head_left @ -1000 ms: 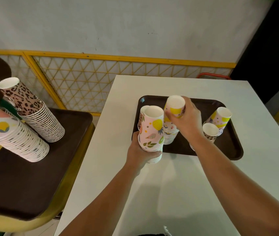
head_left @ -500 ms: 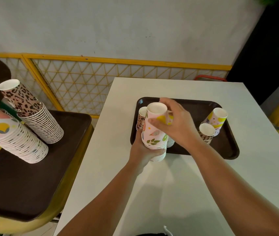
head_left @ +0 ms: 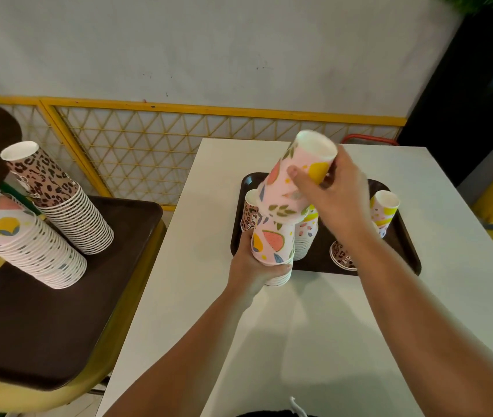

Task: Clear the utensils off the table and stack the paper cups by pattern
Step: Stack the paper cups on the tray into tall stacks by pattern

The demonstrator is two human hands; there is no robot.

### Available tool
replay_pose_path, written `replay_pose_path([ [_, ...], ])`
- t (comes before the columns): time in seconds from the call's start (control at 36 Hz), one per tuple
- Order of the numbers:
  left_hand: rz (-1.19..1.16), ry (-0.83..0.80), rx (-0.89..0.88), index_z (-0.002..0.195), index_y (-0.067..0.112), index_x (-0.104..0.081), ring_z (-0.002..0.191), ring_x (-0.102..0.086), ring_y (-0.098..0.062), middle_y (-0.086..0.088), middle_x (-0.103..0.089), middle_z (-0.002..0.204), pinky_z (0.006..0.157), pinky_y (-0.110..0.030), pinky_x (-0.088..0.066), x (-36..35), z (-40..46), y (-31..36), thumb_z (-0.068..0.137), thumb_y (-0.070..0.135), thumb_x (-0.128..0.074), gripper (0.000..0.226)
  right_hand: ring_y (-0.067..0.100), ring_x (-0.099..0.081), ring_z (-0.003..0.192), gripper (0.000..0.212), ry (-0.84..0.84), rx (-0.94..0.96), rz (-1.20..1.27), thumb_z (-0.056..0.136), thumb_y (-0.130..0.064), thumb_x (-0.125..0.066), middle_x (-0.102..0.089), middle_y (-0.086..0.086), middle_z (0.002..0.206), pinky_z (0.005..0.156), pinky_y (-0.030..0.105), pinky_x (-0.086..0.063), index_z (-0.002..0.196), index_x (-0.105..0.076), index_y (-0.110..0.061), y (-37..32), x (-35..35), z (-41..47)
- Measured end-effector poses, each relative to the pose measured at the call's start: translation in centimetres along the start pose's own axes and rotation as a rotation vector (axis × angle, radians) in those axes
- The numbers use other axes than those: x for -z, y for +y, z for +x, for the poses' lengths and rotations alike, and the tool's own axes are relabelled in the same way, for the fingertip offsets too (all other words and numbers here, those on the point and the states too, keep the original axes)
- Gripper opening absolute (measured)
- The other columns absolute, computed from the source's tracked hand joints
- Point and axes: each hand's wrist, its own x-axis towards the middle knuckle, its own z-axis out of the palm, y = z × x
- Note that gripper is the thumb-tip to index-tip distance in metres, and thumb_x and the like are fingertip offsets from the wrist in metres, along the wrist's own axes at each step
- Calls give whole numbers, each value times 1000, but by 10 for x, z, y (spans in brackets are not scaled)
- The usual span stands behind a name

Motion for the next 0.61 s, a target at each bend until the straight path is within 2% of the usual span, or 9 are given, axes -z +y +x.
replay_pose_path([
  [0.08, 2, 19, 7, 102, 38, -50, 102, -62, -13, 14, -65, 102, 89, -39, -54, 3, 1, -3, 29, 39, -83, 80, 0, -62, 85, 42, 130, 22, 79, 76, -36, -71, -63, -15, 92, 71, 14, -51, 112, -54, -22, -9, 9, 13],
  [0.14, 13, 30, 7, 101, 38, -50, 102, -62, -13, 15, -65, 101, 87, -37, -55, 4, 2, -4, 30, 37, -84, 78, 1, -62, 86, 45, 183, 44, 89, 74, -40, -70, -64, -13, 94, 72, 15, -50, 111, -54, -19, -10, 12, 20],
  [0.25, 31, 39, -1, 101, 35, -49, 103, -61, -14, 14, -64, 102, 86, -33, -54, 6, 1, -6, 40, 25, -85, 72, 10, -60, 99, 55, 194, 46, -10, 77, -36, -72, -62, -5, 109, 78, 19, -52, 122, -50, -13, 6, 11, 26],
  [0.33, 31, 40, -3, 102, 35, -49, 102, -61, -12, 14, -64, 101, 84, -31, -54, 6, 0, -5, 41, 23, -85, 72, 13, -58, 103, 56, 164, 22, -93, 76, -33, -73, -61, 0, 115, 84, 29, -52, 124, -50, -14, 24, 2, 22],
  [0.47, 44, 37, -18, 108, 32, -49, 101, -61, -11, 13, -64, 102, 85, -32, -54, 7, 1, -2, 33, 36, -84, 83, 15, -55, 113, 65, 42, -20, -234, 78, -32, -72, -58, 2, 126, 82, 17, -39, 134, -43, -15, 46, -8, 13],
  [0.53, 63, 40, -30, 112, 31, -48, 102, -60, -11, 14, -63, 103, 86, -32, -54, 6, 1, -1, 37, 32, -86, 84, 13, -49, 120, 70, 5, -49, -242, 79, -34, -70, -53, 1, 134, 86, 12, -33, 138, -38, -16, 48, -8, 8],
  [0.61, 83, 44, -46, 106, 37, -47, 101, -59, -9, 17, -62, 102, 85, -30, -53, 4, 0, 3, 42, 28, -85, 75, 3, -43, 121, 68, 93, -5, -156, 80, -37, -69, -50, -3, 136, 89, -2, -28, 137, -40, -16, 41, -7, -3],
])
